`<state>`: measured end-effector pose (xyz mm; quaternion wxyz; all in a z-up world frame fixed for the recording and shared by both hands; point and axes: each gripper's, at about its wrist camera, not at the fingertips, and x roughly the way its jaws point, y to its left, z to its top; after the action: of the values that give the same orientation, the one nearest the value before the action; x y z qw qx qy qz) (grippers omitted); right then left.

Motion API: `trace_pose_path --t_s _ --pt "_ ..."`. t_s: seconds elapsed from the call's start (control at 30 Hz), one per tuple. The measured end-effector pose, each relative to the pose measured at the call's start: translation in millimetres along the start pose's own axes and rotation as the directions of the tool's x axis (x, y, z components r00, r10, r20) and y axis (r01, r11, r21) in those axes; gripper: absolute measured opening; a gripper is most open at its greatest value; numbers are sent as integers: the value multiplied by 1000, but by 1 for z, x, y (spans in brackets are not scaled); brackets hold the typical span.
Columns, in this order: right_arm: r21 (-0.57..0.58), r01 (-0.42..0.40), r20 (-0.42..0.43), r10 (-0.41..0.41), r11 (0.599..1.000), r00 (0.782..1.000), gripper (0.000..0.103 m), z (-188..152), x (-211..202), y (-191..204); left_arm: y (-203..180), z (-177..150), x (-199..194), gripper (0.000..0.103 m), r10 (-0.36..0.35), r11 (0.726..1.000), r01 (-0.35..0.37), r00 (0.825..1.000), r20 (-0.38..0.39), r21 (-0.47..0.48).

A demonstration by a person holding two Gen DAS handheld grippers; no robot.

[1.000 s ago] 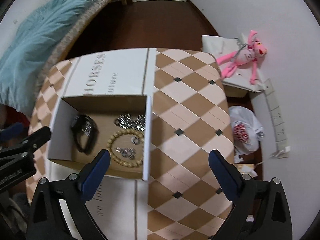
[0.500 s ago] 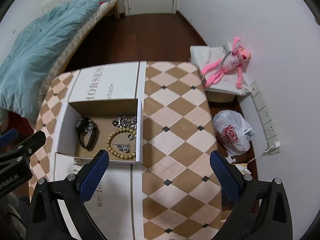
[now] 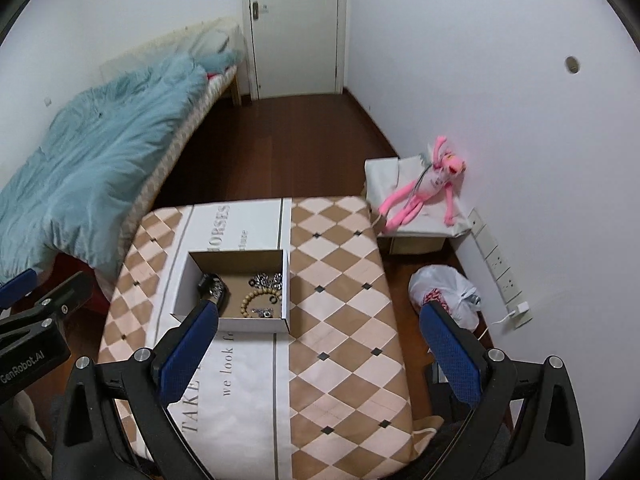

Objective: Organize jewelry

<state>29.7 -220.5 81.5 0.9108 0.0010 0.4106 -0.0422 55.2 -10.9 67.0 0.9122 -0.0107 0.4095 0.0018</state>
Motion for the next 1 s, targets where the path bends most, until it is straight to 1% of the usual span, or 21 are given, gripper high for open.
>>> trace_pose_path --t_s 0.13,0.27,0.4,0.53,0.7,0.9,1.0 --pt "3 -11 33 10 1000 999 102 -6 -30 0 1 -7 -26 97 0 1000 0 1000 22 1" --pt "-5 -15 57 16 1000 998 102 -13 -51 1 3 -14 -48 97 0 1000 0 999 44 -5" --pt "-23 -1 82 3 1000 997 102 -19 -69 4 3 -19 -63 97 -1 1000 2 997 73 -10" --pt "-32 -4 89 7 999 996 102 -22 -80 5 0 -23 -70 97 -11 1000 11 997 74 -4" --pt "-35 -3 71 5 999 997 102 -22 -77 5 -1 -25 -65 97 2 1000 -1 998 58 -9" --pt "-31 -4 25 5 1000 1000 102 -14 -49 4 -1 -18 -40 97 10 1000 -10 1000 -1 -10" --pt "-25 -3 14 3 1000 1000 103 -8 -36 4 1 -14 -30 97 19 1000 -20 1000 -16 -18"
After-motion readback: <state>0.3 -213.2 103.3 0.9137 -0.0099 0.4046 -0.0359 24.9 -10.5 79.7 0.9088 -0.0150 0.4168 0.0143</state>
